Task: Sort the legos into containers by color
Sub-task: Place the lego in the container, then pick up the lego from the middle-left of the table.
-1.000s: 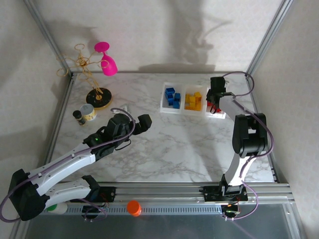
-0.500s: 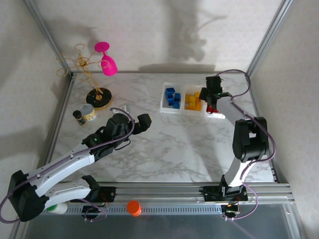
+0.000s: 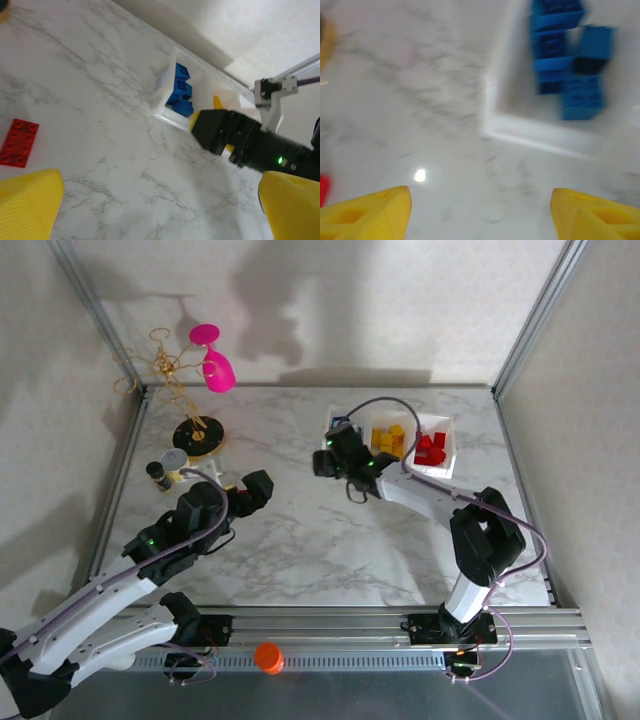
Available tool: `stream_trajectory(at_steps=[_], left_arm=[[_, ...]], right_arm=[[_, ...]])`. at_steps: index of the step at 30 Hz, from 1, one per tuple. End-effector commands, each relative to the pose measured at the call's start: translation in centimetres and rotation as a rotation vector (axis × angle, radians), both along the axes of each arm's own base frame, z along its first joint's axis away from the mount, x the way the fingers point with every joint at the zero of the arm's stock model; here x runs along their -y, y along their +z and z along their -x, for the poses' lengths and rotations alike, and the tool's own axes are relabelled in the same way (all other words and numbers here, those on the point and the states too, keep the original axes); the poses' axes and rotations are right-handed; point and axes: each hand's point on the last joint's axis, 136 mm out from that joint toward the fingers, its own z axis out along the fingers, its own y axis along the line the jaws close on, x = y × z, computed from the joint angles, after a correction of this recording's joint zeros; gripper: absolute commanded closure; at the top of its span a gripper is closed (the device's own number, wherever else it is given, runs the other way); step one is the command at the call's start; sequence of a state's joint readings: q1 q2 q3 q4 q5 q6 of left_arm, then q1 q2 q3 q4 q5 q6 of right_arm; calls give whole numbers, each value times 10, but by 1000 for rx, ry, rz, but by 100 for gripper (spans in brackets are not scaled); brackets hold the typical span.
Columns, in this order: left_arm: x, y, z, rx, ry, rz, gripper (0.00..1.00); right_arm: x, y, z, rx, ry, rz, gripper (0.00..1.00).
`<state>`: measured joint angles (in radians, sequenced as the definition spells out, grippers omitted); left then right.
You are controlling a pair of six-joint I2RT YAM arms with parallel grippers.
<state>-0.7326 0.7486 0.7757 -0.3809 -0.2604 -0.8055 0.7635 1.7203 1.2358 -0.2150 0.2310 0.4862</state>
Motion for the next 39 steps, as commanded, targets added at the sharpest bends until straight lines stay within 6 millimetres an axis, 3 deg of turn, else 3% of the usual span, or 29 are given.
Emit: stream_trajectory(at_steps=[1,8,11,17,27,30,33,39], left_arm=[[-33,-18,15,-51,108,-47,0],[-66,-11,34,-50,199,-39,0],[-75,-6,37,-44,226,-37,0],[-84,-3,41,-29,262,-28,0],[-91,-4,41,-22,295,-23,0],[-88,-5,40,-24,290,-21,0],[-85,-6,38,-30,280,-21,0],[-78,-9,34,-36,265,-25,0]], right_arm=[[-47,-20,25,-41,69,-50,25],[-136,-53,53,-70,224,-73,20],[-161,-64,57,-58,261,-57,18],[-193,-79,52,-38,288,-6,15],[-215,-118,47,-60,320,98,12],[-207,-125,44,-51,289,176,13],[-188,-122,41,-38,237,233,17],[-165,-117,46,-24,210,278,37]])
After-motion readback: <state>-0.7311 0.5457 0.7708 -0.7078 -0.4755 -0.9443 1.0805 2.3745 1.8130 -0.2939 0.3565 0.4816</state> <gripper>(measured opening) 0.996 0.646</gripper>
